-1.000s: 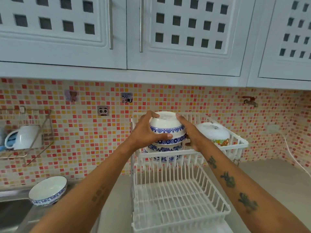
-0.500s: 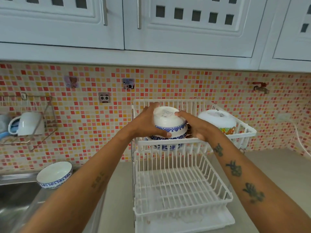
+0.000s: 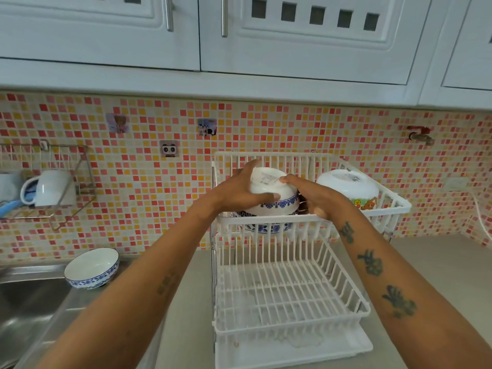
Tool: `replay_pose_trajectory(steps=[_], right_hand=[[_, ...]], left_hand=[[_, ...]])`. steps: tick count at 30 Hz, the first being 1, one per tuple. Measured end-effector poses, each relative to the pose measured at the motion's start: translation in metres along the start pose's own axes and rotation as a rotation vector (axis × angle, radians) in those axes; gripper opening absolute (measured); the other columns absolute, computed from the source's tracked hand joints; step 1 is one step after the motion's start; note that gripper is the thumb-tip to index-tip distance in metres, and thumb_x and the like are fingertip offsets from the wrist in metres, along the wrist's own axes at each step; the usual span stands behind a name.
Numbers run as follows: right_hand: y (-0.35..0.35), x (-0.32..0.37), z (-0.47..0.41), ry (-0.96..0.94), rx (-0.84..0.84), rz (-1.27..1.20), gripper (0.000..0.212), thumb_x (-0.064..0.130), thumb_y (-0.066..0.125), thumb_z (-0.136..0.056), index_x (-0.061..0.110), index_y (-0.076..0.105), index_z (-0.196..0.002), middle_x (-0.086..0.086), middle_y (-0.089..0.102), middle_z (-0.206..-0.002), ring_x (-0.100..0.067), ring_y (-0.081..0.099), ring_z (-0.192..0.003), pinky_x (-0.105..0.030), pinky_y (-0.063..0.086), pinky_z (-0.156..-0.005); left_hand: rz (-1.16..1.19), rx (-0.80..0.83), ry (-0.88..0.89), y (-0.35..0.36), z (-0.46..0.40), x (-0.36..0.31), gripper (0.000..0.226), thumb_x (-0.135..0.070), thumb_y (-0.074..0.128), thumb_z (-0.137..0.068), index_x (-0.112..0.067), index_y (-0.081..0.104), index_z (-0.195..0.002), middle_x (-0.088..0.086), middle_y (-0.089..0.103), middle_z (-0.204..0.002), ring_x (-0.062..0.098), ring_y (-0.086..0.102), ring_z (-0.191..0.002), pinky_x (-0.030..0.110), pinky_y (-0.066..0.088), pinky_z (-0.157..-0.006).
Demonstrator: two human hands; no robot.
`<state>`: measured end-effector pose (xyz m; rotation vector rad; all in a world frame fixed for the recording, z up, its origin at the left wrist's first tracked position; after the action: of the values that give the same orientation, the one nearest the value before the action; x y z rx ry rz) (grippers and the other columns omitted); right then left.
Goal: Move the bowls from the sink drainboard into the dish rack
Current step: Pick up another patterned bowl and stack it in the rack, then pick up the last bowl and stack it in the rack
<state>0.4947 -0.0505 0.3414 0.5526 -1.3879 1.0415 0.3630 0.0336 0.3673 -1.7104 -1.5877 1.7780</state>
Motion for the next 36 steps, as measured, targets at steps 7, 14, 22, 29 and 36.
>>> replay_pose_trajectory(steps=[7, 14, 22, 29, 36], right_hand=[[-0.001, 0.0, 0.002, 0.0, -0.03, -0.034, 0.034, 0.04, 0.054, -0.091, 0.018, 0.05, -0.116, -0.005, 0.061, -0.092, -0.021, 0.059, -0.079, -0.033, 0.051, -0.073], [-0.015, 0.008, 0.005, -0.182, -0.27, -0.012, 0.039, 0.042, 0.059, -0.087, 0.011, 0.06, -0.11, -0.003, 0.063, -0.104, -0.021, 0.06, -0.093, -0.039, 0.05, -0.089], [0.007, 0.056, 0.042, -0.617, -0.57, 0.224, 0.043, 0.035, 0.055, -0.091, 0.017, 0.053, -0.13, -0.006, 0.046, -0.141, -0.022, 0.047, -0.128, -0.027, 0.033, -0.095], [0.114, 0.114, 0.056, -0.834, -0.436, 0.184, 0.034, 0.033, 0.057, -0.091, 0.02, 0.057, -0.122, 0.0, 0.05, -0.133, -0.009, 0.047, -0.116, -0.02, 0.034, -0.093], [0.269, 0.117, 0.019, -0.794, -0.151, 0.153, 0.035, 0.032, 0.056, -0.091, 0.021, 0.055, -0.125, 0.003, 0.047, -0.135, -0.007, 0.046, -0.116, -0.024, 0.037, -0.095]], left_hand=[[-0.108, -0.059, -0.095, 0.001, -0.003, 0.002, 0.072, -0.057, 0.034, -0.096, -0.022, 0.008, -0.155, 0.012, 0.024, -0.158, 0.034, 0.043, -0.134, 0.044, 0.04, -0.106], [-0.149, -0.156, 0.016, 0.0, 0.006, 0.003, 0.067, -0.054, 0.028, -0.099, -0.016, 0.016, -0.153, 0.009, 0.019, -0.16, 0.028, 0.013, -0.15, 0.048, 0.021, -0.12], [0.171, -0.393, 0.124, -0.037, 0.04, 0.006, 0.05, -0.043, 0.033, -0.102, -0.013, 0.04, -0.142, 0.006, 0.038, -0.147, 0.02, 0.037, -0.136, 0.03, 0.033, -0.11], [0.235, -0.399, -0.008, -0.074, 0.078, 0.085, 0.054, -0.05, 0.029, -0.101, -0.018, 0.038, -0.143, 0.002, 0.037, -0.149, 0.018, 0.041, -0.133, 0.03, 0.036, -0.108], [0.345, -0.441, -0.24, -0.132, 0.145, 0.19, 0.044, -0.04, 0.023, -0.105, -0.017, 0.043, -0.136, -0.004, 0.05, -0.133, 0.006, 0.047, -0.117, 0.009, 0.036, -0.092]])
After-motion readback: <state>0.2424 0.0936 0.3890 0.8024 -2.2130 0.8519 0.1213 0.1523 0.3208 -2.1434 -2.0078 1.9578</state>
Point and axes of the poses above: each hand's wrist, its own z-axis away from the middle knuckle, its own y-axis out of the palm, x = y × z, the point moved 7 cm from there along -z, towards the middle knuckle
